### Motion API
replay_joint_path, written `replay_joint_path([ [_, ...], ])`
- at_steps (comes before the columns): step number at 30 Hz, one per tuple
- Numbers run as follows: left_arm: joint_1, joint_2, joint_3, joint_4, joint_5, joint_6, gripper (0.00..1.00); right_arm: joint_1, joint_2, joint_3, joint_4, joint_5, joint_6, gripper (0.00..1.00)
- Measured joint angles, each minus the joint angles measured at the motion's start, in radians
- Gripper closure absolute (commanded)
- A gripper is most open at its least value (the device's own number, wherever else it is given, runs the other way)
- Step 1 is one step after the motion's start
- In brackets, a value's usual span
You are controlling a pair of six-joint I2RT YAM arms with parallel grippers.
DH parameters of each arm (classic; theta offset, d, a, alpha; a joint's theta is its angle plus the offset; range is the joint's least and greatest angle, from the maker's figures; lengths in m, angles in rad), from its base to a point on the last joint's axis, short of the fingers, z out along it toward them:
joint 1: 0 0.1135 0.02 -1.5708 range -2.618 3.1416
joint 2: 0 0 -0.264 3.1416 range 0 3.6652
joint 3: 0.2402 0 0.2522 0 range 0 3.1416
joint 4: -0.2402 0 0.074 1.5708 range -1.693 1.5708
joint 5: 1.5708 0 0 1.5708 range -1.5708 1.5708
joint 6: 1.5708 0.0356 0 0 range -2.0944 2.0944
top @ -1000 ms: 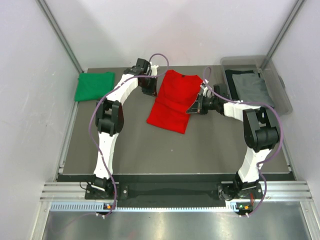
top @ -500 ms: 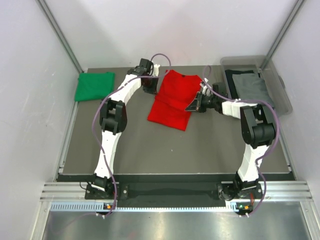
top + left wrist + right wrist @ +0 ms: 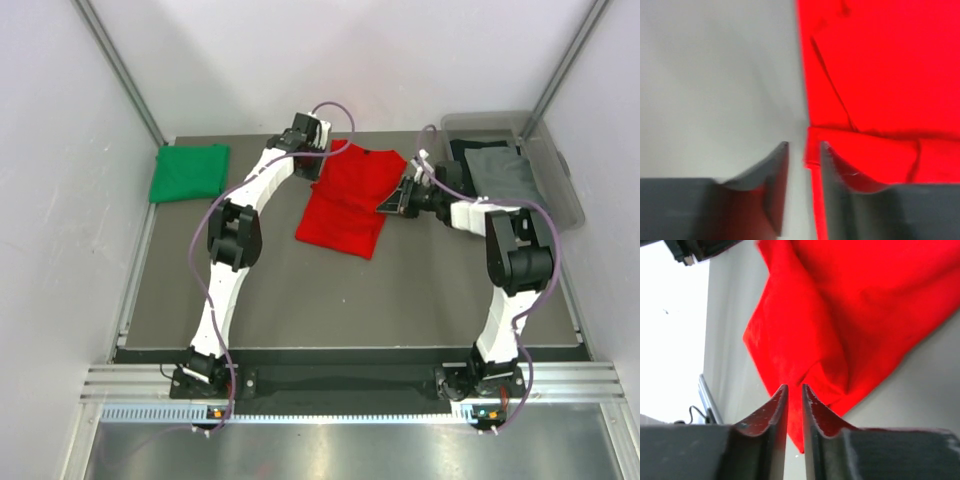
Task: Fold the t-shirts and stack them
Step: Fold the tshirt
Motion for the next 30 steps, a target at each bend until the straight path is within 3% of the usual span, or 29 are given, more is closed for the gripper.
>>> replay_joint_path([
  [3, -0.005, -0.001, 0.040, 0.018, -0.092, 0.008, 0.38, -0.045, 0.000, -0.001, 0.037, -0.014, 0.031, 0.64],
  [8, 0.009, -0.047, 0.006, 0.046, -0.182, 0.024, 0.33, -0.098, -0.019, -0.039, 0.079, -0.036, 0.058, 0.54],
  [10, 0.021, -0.121, -0.102, 0.051, -0.167, 0.021, 0.09, -0.101, -0.045, -0.075, 0.057, -0.043, 0.050, 0.52],
  [18, 0.169, -0.458, -0.589, 0.005, 0.224, -0.073, 0.07, 0.021, -0.134, -0.221, -0.067, -0.121, 0.025, 0.50],
  [22, 0.212, -0.465, -0.664, -0.015, 0.369, -0.090, 0.10, 0.046, -0.132, -0.238, -0.092, -0.128, 0.044, 0.50],
  [30, 0.176, -0.407, -0.742, -0.047, 0.534, -0.121, 0.16, 0.045, -0.113, -0.238, -0.078, -0.114, 0.061, 0.50],
])
